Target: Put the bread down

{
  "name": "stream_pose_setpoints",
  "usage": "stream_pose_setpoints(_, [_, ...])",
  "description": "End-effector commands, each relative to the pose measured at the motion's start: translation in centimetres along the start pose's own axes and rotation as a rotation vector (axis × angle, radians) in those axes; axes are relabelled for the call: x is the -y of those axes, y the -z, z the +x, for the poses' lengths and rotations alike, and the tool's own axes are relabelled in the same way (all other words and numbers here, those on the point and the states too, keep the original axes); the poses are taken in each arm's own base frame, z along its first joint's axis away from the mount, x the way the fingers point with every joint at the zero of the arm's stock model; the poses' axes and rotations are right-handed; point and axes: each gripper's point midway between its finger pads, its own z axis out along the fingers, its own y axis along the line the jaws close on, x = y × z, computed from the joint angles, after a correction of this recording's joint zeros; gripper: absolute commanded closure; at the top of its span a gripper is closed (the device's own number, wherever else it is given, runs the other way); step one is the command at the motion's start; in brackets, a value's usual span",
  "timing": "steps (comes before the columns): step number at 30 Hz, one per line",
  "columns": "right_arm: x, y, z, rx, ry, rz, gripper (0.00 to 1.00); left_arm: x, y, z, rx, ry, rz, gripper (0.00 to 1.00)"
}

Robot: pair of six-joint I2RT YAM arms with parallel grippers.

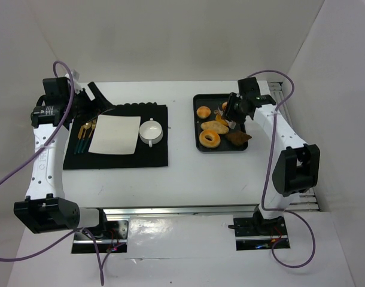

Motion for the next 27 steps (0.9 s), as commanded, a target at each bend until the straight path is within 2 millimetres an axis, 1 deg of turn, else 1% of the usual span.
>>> stream_pose_setpoints(1, [0.1, 0.0, -0.1, 0.015, -0.007, 0.047, 0.51, 0.2, 0.0, -0.6, 0.025, -0.027, 0.019, 0.06])
stream_pose_setpoints(3, [-0.4, 0.9, -0.4, 0.054, 0.002, 0.059, 0.51, 0.2, 0.0, -0.6, 0.025, -0.027, 0.019, 0.06])
stream_pose_setpoints(6, [0.0, 1.2, -0.1, 0.049, 0.002, 0.075, 0.51, -0.1, -0.5, -0.3, 0.009, -0.021, 0.011, 0.06])
stream_pose_setpoints(8, [0.5, 0.4, 0.7, 0.017, 0.002, 0.093, 0.51, 0.0, -0.5, -0.2, 0.006, -0.021, 0.020, 0.06])
stream_pose_setpoints(9, [0.5, 0.4, 0.7, 0.017, 0.002, 0.093, 0.50, -0.2, -0.8, -0.2, -0.004, -0.018, 0.016, 0.06])
stream_pose_setpoints(10, [0.2, 0.0, 1.2, -0.001, 0.009, 0.087, 0.50, -0.2, -0.8, -0.2, -0.004, -0.018, 0.015, 0.06])
stream_pose_setpoints(13, [0.0, -0.2, 1.4, -0.008, 0.007, 0.095, 0.50, -0.1, -0.9, -0.4, 0.004, -0.021, 0.019, 0.06])
stream_pose_setpoints(14, [0.1, -0.5, 1.9, -0.023, 0.014, 0.110, 0.49, -0.1, -0.9, -0.4, 0.004, -0.021, 0.019, 0.07])
stream_pose_setpoints(16, [0.1, -0.7, 1.7, -0.017, 0.015, 0.117, 0.49, -0.2, -1.0, -0.1, -0.004, -0.009, 0.016, 0.07])
stream_pose_setpoints(17, [-0.1, -1.0, 2.1, -0.028, 0.023, 0.116, 0.49, -0.2, -1.0, -0.1, -0.004, -0.009, 0.015, 0.07])
stream_pose_setpoints(19, [0.0, -1.6, 2.2, -0.040, 0.024, 0.123, 0.49, -0.1, -1.0, 0.0, -0.008, -0.009, 0.024, 0.07])
stream_pose_setpoints(20, [0.0, -2.3, 2.7, -0.054, 0.032, 0.136, 0.49, -0.1, -1.0, 0.0, -0.008, -0.009, 0.024, 0.07])
stream_pose_setpoints(22, [-0.2, -2.6, 2.3, -0.053, 0.041, 0.135, 0.49, -0.1, -1.0, 0.0, -0.008, -0.009, 0.024, 0.07])
stream_pose_setpoints(23, [-0.5, -2.6, 2.6, -0.056, 0.050, 0.129, 0.49, -0.1, -1.0, 0.0, -0.008, -0.009, 0.024, 0.07])
stream_pose_setpoints(25, [-0.4, -2.9, 2.8, -0.064, 0.050, 0.134, 0.49, -0.3, -1.0, -0.1, -0.003, -0.009, 0.014, 0.07])
stream_pose_setpoints(27, [-0.5, -2.8, 2.3, -0.049, 0.050, 0.137, 0.49, -0.4, -1.2, 0.2, -0.011, -0.006, 0.010, 0.07])
